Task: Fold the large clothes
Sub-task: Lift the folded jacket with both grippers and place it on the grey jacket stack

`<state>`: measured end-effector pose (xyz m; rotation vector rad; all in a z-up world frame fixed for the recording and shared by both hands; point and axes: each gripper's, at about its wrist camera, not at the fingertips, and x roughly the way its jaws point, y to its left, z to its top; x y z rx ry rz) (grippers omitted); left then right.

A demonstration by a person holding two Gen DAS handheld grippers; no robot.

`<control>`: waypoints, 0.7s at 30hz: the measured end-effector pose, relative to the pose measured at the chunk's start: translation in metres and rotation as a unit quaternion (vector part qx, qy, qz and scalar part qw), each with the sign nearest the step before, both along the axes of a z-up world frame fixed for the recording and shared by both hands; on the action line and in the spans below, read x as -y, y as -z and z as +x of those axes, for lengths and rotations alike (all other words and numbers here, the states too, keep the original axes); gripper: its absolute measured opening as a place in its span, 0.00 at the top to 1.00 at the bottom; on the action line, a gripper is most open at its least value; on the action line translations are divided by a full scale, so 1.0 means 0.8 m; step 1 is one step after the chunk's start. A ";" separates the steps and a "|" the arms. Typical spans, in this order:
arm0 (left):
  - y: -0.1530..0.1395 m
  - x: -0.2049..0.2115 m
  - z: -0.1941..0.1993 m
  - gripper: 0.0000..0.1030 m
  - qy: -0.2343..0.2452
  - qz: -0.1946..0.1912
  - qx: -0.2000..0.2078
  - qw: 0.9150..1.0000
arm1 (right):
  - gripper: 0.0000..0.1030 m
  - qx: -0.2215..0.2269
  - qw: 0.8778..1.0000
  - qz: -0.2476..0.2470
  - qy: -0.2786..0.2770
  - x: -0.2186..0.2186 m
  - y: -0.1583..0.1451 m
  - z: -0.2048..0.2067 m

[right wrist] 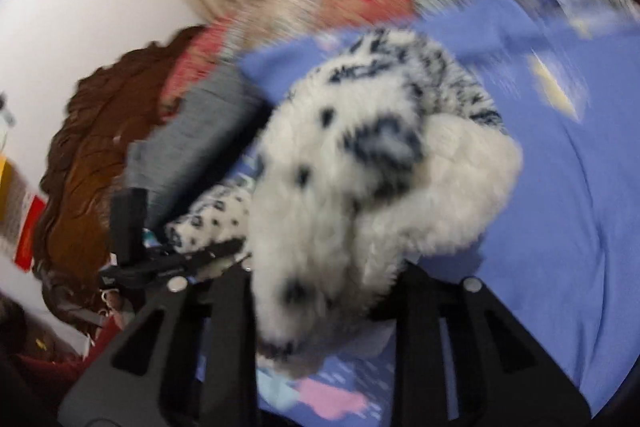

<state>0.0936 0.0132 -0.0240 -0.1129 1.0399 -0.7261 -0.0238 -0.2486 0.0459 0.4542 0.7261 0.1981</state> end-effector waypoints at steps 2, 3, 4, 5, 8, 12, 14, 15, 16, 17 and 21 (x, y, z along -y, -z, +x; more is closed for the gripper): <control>-0.054 -0.047 0.005 0.51 -0.035 -0.039 0.047 0.998 | 0.77 0.038 0.998 -0.031 -0.032 -0.036 -0.053 0.030; -0.081 -0.078 0.009 0.51 -0.058 -0.052 0.073 0.994 | 0.77 0.050 0.997 -0.041 -0.041 -0.050 -0.071 0.045; -0.105 -0.106 0.013 0.51 -0.080 -0.061 0.095 0.990 | 0.77 0.064 0.995 -0.051 -0.051 -0.067 -0.091 0.063; -0.122 -0.123 0.019 0.51 -0.098 -0.067 0.110 0.987 | 0.77 0.078 0.994 -0.058 -0.058 -0.080 -0.109 0.081; -0.184 -0.216 0.039 0.51 -0.179 -0.077 0.168 0.967 | 0.77 0.123 0.986 -0.068 -0.087 -0.141 -0.164 0.173; -0.232 -0.317 0.077 0.50 -0.291 -0.051 0.216 0.931 | 0.69 0.146 0.981 -0.073 -0.104 -0.232 -0.199 0.312; -0.225 -0.367 0.122 0.48 -0.364 -0.007 0.180 0.914 | 0.32 0.134 0.981 -0.128 -0.061 -0.287 -0.188 0.391; -0.216 -0.378 0.138 0.46 -0.381 0.005 0.162 0.910 | 0.18 0.126 0.978 -0.165 -0.032 -0.306 -0.176 0.419; -0.192 -0.395 0.170 0.40 -0.409 0.039 0.132 0.902 | 0.18 0.118 0.972 -0.201 -0.005 -0.323 -0.160 0.442; -0.166 -0.405 0.196 0.38 -0.431 0.072 0.104 0.893 | 0.18 0.095 0.965 -0.244 0.031 -0.340 -0.132 0.471; -0.067 -0.446 0.257 0.34 -0.463 0.148 0.013 0.874 | 0.18 0.073 0.979 -0.184 0.044 -0.342 -0.065 0.464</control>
